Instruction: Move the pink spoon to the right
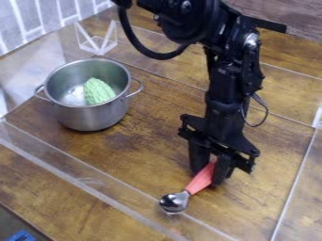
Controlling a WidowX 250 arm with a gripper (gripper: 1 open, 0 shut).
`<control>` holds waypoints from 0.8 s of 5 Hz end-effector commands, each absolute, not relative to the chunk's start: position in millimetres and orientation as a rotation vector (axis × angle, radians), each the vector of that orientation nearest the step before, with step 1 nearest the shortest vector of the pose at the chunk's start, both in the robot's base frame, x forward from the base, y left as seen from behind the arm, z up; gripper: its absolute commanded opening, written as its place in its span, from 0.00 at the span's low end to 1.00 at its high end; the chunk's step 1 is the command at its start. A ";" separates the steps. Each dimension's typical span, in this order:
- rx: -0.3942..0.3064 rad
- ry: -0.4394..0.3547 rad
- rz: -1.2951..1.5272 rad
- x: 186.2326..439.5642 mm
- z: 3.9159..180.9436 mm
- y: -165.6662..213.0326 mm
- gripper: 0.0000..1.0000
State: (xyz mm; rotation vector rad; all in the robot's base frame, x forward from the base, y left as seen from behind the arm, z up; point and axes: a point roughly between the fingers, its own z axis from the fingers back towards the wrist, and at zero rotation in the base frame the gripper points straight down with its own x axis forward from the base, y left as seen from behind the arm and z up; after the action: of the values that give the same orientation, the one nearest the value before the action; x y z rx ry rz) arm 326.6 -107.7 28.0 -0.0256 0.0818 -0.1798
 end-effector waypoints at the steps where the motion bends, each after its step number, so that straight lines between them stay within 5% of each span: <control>1: -0.051 -0.007 -0.194 329.6 57.9 -120.7 0.00; 4: -0.059 -0.007 -0.170 327.4 56.7 -123.7 0.00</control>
State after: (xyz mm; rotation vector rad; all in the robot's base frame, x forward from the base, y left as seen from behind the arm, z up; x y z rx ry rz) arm 324.6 -113.4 27.9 -0.0373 0.0744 -0.1509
